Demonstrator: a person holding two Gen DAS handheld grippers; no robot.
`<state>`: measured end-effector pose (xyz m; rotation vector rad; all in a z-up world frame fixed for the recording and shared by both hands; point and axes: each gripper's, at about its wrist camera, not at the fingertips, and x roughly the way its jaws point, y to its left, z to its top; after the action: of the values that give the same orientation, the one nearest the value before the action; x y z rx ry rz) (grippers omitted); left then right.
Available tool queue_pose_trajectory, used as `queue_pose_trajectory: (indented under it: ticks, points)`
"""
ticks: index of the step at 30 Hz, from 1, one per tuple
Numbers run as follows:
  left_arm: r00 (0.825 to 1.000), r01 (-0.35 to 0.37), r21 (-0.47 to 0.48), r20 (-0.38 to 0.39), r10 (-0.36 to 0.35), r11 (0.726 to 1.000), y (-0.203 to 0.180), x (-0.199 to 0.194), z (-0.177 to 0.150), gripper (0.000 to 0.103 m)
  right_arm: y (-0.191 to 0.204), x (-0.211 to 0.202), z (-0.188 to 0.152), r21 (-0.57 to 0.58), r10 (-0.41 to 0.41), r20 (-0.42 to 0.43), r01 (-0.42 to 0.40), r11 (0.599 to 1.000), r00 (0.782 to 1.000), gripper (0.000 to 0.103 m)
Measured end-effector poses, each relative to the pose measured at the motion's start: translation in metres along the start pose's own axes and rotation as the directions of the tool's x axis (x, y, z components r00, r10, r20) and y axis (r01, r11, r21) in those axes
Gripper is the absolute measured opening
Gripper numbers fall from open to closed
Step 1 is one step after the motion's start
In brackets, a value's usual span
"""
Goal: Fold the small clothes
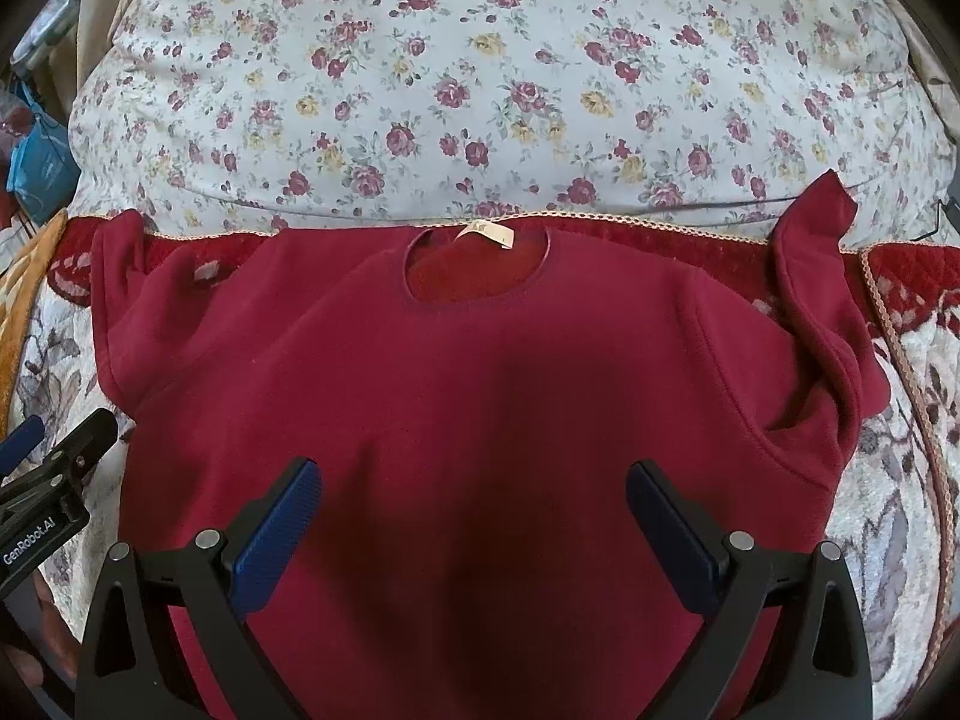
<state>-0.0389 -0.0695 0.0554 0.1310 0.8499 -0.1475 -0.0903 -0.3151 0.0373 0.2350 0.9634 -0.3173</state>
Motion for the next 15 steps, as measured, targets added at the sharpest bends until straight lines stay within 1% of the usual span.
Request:
queue_pose_trajectory:
  ticks: [15]
  points:
    - [1.000, 0.005, 0.003, -0.010, -0.005, 1.000, -0.0025, 0.0036, -0.0028, 0.103, -0.0026, 0.0071, 0.0033, 0.021, -0.007, -0.011, 0.007, 1.000, 1.000, 0.103]
